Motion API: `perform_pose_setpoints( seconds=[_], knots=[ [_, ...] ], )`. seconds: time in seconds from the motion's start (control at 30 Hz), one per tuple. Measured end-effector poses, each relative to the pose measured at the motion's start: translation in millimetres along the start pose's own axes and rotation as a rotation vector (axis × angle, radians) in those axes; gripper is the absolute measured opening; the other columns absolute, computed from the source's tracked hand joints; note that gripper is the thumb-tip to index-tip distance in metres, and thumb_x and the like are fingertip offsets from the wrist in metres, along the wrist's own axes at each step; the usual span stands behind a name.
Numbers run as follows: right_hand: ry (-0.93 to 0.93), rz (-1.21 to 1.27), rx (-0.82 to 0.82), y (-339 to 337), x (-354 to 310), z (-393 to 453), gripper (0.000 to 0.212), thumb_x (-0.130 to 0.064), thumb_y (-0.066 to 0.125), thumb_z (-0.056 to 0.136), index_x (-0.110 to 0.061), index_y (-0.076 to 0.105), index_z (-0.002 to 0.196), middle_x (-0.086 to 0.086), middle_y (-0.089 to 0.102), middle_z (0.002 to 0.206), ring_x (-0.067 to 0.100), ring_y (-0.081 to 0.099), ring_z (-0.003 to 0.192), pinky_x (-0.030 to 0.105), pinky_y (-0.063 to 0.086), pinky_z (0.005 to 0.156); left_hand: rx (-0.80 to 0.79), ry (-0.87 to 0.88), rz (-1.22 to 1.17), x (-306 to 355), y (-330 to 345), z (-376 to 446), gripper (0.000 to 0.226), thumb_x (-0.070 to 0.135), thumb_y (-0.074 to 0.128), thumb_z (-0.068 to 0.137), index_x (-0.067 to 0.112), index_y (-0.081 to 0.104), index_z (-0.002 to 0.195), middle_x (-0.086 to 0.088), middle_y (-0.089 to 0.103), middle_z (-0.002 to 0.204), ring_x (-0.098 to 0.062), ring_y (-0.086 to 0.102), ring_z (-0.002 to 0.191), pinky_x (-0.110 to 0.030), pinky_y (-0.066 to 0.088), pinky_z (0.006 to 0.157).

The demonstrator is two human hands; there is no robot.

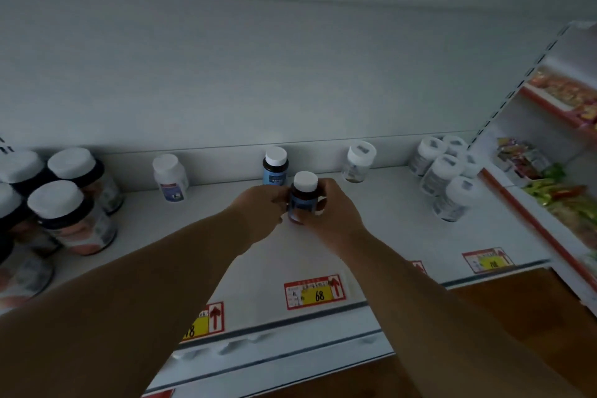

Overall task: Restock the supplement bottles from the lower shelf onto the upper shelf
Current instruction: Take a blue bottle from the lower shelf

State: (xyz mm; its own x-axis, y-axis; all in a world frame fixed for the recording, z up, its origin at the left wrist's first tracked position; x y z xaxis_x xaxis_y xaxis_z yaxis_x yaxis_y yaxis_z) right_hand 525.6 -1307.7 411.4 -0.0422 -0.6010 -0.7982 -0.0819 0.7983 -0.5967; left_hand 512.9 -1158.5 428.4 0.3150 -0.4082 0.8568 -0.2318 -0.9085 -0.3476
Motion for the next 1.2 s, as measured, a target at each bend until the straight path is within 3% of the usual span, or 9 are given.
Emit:
perform_pose_setpoints(
  seconds=[0.07,0.17,0.33,0.47,0.63,0.77,0.87,1.03,1.2],
  knots=[
    [0.026,0.008,0.01,0,8,10,0.057,-0.031,0.082,0.077,-0.025,0.051,0.124,-0.009,0.061,0.117,0.013,0.058,0.104,0.026,0.044,0.082,-0.06,-0.06,-0.051,-8,8,7,0.029,0.003,0.044,0.102,0.021,0.061,0.117,-0.002,0.067,0.106,-0.02,0.064,0.103,-0.025,0.053,0.089],
    [0.016,-0.012,0.029,2,12,26,0.049,-0.032,0.08,0.078,-0.025,0.053,0.119,-0.008,0.063,0.114,0.013,0.059,0.102,0.026,0.043,0.08,0.034,-0.085,-0.048,-21,5,16,0.036,0.004,0.046,0.1,0.024,0.057,0.127,0.0,0.062,0.122,-0.024,0.06,0.113,-0.037,0.05,0.101],
    [-0.068,-0.109,0.098,6,2,61,0.047,-0.027,0.081,0.074,-0.016,0.057,0.112,0.002,0.064,0.113,0.022,0.062,0.102,0.029,0.043,0.074,0.224,-0.055,0.01,-29,-13,19,0.044,0.011,0.053,0.098,0.028,0.05,0.138,-0.004,0.059,0.13,-0.026,0.063,0.108,-0.041,0.055,0.094],
    [-0.076,-0.107,0.133,12,2,77,0.052,-0.027,0.082,0.074,-0.014,0.054,0.116,0.005,0.063,0.118,0.025,0.061,0.107,0.03,0.043,0.078,0.264,-0.06,0.075,-25,-21,23,0.047,0.015,0.054,0.097,0.034,0.047,0.139,-0.005,0.061,0.112,-0.02,0.063,0.082,-0.03,0.053,0.066],
    [-0.039,-0.066,0.185,14,5,71,0.062,-0.029,0.081,0.074,-0.013,0.05,0.125,0.006,0.062,0.122,0.026,0.06,0.114,0.038,0.05,0.089,0.245,-0.035,0.209,-23,-28,26,0.05,0.02,0.054,0.097,0.04,0.042,0.142,-0.005,0.059,0.122,-0.023,0.061,0.089,-0.029,0.051,0.069],
    [0.025,-0.082,0.234,13,6,46,0.075,-0.029,0.079,0.078,-0.011,0.04,0.139,0.009,0.052,0.131,0.026,0.053,0.121,0.035,0.045,0.096,0.241,0.021,0.221,-26,-30,16,0.046,0.018,0.053,0.097,0.035,0.046,0.14,-0.001,0.057,0.13,-0.026,0.061,0.104,-0.03,0.053,0.079],
    [0.023,-0.114,0.264,13,-2,19,0.074,-0.033,0.078,0.081,-0.016,0.038,0.141,0.006,0.05,0.134,0.022,0.053,0.123,0.037,0.047,0.101,0.231,0.12,0.292,-24,-29,-3,0.042,0.016,0.051,0.098,0.033,0.048,0.136,0.001,0.055,0.13,-0.02,0.059,0.097,-0.025,0.048,0.068],
    [-0.021,-0.148,0.343,23,-33,-44,0.072,-0.039,0.074,0.085,-0.016,0.038,0.142,0.006,0.049,0.138,0.022,0.053,0.124,0.04,0.047,0.103,0.263,0.335,0.371,-22,-40,-52,0.039,0.016,0.055,0.096,0.03,0.051,0.132,0.011,0.053,0.127,-0.008,0.056,0.098,-0.027,0.052,0.077],
    [-0.072,-0.109,0.45,52,-77,-129,0.064,-0.033,0.075,0.085,-0.016,0.045,0.14,0.007,0.052,0.131,0.019,0.056,0.112,0.038,0.049,0.096,0.217,0.462,0.352,-50,-70,-110,0.039,0.014,0.056,0.094,0.029,0.053,0.129,0.013,0.055,0.119,-0.002,0.057,0.087,-0.023,0.048,0.073]
  ],
)
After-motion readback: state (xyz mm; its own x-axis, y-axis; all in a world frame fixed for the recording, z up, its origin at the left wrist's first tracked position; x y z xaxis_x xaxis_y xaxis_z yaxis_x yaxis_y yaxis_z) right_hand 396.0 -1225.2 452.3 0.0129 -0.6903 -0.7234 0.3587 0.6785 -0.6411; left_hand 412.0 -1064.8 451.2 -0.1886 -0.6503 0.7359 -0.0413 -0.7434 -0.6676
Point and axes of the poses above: each hand's wrist, its own z-axis towards the middle knuckle, its own y-axis out of the palm, x = y × z, the point moved 6 cm from there along z, towards the middle knuckle
